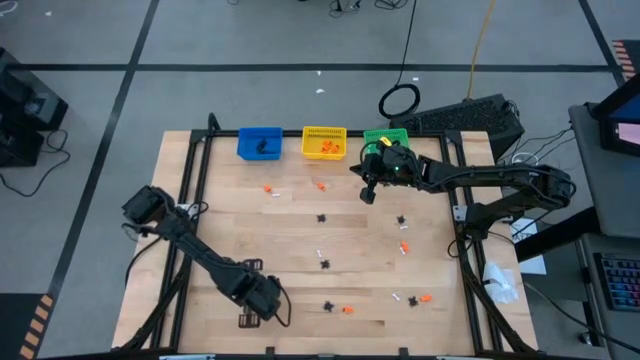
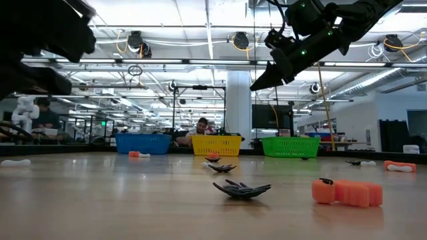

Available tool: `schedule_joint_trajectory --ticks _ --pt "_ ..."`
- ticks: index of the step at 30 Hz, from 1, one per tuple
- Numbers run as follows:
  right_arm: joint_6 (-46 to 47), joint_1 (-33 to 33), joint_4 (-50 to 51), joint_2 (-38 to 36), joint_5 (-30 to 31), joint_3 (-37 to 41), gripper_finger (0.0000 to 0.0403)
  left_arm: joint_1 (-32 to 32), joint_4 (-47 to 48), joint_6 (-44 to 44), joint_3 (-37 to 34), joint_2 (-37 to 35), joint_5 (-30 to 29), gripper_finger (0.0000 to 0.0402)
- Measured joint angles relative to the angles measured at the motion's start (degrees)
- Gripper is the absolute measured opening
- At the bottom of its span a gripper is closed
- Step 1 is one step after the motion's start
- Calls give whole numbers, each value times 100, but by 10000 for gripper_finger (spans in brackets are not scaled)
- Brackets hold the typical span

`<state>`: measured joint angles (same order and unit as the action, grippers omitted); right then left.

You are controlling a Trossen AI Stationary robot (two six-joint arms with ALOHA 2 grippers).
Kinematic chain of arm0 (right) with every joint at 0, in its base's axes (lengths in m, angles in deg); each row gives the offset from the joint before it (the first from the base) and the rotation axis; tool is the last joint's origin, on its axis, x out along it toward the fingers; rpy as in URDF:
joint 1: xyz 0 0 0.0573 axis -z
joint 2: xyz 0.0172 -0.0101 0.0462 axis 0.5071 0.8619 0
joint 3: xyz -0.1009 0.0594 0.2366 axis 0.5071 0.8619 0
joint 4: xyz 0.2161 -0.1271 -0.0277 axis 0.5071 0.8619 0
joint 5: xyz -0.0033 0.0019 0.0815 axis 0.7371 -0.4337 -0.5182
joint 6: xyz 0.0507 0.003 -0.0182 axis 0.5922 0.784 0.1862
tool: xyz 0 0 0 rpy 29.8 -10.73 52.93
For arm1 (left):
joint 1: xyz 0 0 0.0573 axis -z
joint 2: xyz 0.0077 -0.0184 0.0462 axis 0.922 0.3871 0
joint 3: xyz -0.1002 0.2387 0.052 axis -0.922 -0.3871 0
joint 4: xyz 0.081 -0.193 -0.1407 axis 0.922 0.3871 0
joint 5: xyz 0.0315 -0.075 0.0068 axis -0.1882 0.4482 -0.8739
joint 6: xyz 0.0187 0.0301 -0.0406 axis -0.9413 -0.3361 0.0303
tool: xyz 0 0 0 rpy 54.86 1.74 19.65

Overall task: Sort Halloween decoration
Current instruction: Put the black spider toy into the blue bin

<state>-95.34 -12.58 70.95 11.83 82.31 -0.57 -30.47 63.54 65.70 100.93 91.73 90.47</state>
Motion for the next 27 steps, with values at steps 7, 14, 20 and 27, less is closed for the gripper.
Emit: schedule_joint_trajectory --ticks 7,14,20,27 --pt "-134 0 -49 0 0 0 0 -17 -98 1178 -66 -9 652 70" --pt "-316 7 -131 0 0 0 0 87 -361 1653 -329 -9 442 161" --pt "-306 7 -130 0 0 0 0 92 -417 1676 -385 -20 325 194" --pt "-282 7 -129 0 0 0 0 87 -394 1675 -387 -20 327 196"
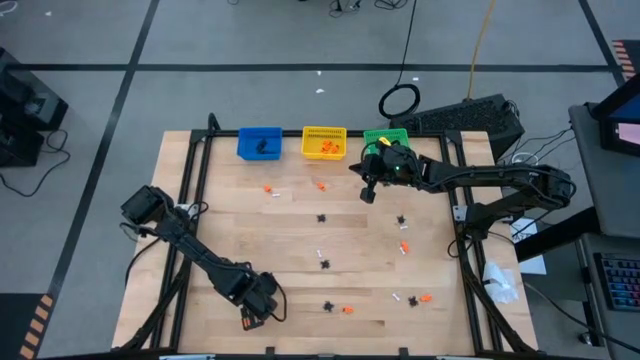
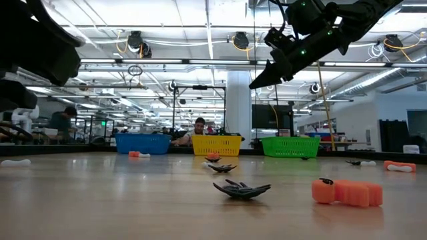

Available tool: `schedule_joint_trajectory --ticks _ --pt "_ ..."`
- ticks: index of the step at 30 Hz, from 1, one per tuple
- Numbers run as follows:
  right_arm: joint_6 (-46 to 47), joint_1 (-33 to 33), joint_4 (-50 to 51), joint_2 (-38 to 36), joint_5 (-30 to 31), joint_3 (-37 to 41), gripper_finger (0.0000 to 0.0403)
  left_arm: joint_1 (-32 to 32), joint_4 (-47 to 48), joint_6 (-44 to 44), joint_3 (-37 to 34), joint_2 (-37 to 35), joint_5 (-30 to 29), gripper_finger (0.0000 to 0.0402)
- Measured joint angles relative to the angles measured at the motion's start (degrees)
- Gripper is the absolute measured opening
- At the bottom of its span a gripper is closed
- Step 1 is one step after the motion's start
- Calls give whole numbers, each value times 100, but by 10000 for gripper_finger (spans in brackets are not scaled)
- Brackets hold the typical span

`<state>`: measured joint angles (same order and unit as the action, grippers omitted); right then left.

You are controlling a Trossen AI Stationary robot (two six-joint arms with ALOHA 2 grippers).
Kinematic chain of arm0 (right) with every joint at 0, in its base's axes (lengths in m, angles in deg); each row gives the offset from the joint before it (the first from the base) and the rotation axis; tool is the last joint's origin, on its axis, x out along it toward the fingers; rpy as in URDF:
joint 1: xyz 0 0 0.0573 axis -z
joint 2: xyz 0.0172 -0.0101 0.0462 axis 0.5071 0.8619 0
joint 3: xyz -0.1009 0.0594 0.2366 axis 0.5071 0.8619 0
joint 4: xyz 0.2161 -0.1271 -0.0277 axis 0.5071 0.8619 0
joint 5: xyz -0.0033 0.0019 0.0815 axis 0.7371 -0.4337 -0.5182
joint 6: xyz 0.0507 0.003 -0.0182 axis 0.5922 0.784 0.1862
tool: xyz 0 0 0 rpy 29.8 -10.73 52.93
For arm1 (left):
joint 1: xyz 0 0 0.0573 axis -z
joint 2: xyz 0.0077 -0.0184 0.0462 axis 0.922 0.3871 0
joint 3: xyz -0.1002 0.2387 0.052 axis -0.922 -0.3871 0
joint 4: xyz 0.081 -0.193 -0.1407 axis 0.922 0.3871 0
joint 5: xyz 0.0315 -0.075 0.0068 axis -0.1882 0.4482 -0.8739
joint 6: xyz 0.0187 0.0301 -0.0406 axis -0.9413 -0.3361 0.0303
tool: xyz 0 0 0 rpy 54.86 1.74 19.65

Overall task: Sort Halloween decoration
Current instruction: Put the black spider toy into the blue bin

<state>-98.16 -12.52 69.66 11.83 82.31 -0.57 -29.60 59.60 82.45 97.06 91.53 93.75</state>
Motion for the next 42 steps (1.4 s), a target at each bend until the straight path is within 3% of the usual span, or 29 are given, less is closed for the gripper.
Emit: schedule_joint_trajectory --ticks 9,17,42 --pt "6 0 2 0 -1 0 0 -15 62 63 -4 -412 -265 196" --pt "6 0 6 0 0 0 0 44 -651 309 -299 -275 -302 196" --pt "6 0 20 0 0 0 0 340 -606 403 -499 -94 -762 196"
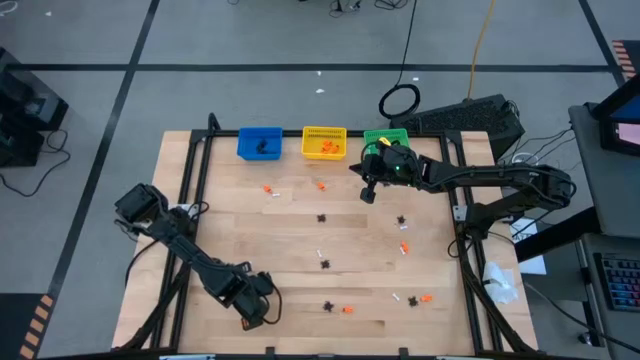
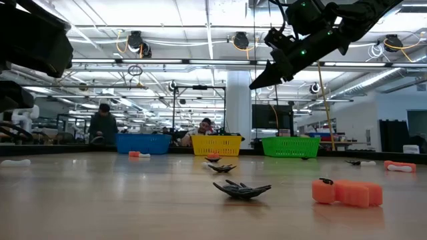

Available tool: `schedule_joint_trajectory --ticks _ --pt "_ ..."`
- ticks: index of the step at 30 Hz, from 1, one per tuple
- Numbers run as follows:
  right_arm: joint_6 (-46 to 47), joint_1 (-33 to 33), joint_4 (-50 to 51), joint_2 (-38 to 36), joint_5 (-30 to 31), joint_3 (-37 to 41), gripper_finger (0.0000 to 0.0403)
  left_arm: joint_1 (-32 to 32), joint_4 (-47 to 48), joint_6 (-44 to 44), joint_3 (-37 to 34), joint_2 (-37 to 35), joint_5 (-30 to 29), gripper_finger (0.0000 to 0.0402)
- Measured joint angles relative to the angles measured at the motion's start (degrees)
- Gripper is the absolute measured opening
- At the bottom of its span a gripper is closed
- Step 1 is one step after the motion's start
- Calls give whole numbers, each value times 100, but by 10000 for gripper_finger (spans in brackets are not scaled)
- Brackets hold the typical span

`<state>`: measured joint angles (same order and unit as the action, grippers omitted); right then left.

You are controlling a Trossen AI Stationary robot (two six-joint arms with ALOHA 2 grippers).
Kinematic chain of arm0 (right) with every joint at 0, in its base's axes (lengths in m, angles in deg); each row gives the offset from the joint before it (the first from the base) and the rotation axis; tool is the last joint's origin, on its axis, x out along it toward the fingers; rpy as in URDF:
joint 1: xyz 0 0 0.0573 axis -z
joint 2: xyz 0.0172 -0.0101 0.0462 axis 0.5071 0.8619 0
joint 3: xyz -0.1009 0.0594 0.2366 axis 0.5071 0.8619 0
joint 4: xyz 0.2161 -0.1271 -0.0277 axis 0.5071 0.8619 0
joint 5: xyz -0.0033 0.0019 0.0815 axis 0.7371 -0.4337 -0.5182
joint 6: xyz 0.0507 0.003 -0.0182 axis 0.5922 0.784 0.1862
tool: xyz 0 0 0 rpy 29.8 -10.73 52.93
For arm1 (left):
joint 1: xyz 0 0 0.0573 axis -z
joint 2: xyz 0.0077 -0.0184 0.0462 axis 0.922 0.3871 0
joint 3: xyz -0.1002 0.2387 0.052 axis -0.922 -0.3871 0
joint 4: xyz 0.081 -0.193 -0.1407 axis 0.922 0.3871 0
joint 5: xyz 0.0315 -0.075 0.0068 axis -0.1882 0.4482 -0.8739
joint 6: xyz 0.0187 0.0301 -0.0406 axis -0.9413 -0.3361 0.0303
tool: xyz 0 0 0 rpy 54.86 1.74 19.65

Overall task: Sort Halloween decoration
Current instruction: Put the black spider toy into the blue bin

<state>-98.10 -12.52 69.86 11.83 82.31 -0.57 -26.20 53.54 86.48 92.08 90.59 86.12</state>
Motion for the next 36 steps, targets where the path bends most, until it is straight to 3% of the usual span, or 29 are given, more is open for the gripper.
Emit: schedule_joint_trajectory --ticks 6,16,25,31,36 --pt "0 0 2 0 -2 0 0 47 24 -223 -6 9 -138 164" --pt "0 0 1 0 0 0 0 125 -11 -896 -8 -20 -205 19" --pt "0 0 0 0 0 0 0 -173 678 -1011 -67 -724 -678 5" --pt "0 0 0 0 0 0 0 -1071 1609 -1098 -48 -1439 -1397 5" --pt "22 0 0 2 -2 0 0 -2487 1874 -2236 -39 -2036 -1875 5"
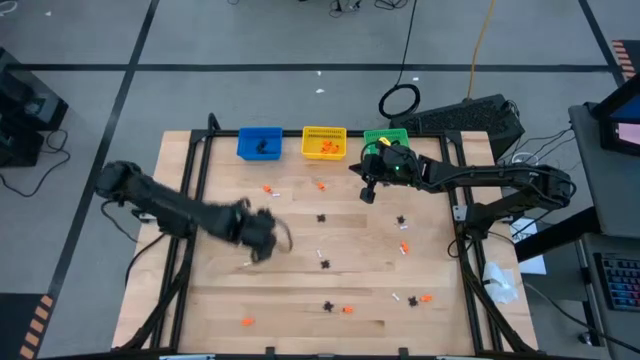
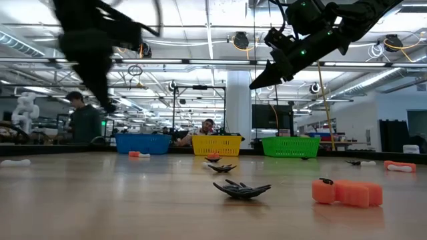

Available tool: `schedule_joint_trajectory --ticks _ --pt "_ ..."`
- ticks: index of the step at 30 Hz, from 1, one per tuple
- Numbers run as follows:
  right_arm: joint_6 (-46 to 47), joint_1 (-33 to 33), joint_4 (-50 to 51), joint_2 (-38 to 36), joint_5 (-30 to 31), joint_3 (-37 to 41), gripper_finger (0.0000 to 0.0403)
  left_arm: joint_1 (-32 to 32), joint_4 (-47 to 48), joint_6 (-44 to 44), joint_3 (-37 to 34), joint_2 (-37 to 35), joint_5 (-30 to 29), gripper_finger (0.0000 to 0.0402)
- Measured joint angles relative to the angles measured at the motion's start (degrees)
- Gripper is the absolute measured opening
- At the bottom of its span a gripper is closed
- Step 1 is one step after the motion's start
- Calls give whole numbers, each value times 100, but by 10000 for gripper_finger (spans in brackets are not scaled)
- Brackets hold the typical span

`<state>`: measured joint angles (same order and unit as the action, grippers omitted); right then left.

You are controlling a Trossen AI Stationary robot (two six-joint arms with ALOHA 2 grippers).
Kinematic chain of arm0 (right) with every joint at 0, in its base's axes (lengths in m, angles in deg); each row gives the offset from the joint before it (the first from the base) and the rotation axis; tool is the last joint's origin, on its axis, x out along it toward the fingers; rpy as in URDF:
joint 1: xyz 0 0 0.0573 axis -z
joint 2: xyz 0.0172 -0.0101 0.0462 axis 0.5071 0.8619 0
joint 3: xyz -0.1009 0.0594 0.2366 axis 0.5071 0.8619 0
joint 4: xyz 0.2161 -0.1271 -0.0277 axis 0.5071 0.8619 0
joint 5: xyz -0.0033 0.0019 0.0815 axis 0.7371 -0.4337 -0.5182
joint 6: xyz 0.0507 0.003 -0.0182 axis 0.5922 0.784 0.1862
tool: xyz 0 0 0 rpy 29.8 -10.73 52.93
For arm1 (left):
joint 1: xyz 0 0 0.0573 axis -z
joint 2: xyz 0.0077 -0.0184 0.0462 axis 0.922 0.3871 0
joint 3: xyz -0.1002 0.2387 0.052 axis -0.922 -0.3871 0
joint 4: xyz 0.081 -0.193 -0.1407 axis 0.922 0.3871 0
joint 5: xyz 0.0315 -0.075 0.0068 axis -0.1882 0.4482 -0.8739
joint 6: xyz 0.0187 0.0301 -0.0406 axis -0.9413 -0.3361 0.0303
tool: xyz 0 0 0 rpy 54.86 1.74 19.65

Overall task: Sort Halloween decoration
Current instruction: Put the black spider toy into the blue bin

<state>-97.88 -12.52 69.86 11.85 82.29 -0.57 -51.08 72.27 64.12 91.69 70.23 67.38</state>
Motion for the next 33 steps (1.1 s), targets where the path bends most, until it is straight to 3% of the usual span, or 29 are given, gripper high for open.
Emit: schedule_joint_trajectory --ticks 8,13,17,23,33 --pt "-5 0 2 0 1 0 0 -3105 -347 -2166 9 -372 121 5" --pt "-20 0 2 0 0 0 0 -4911 -1165 -3259 17 -195 718 5" --pt "-40 20 -2 0 0 0 0 -5958 -1419 -3875 245 238 1145 6" --pt "-42 50 -1 0 2 0 0 -6645 -1364 -4472 662 1193 1206 6" --pt "-127 161 -4 0 2 0 0 -6758 -1848 -4924 918 1942 1302 6"
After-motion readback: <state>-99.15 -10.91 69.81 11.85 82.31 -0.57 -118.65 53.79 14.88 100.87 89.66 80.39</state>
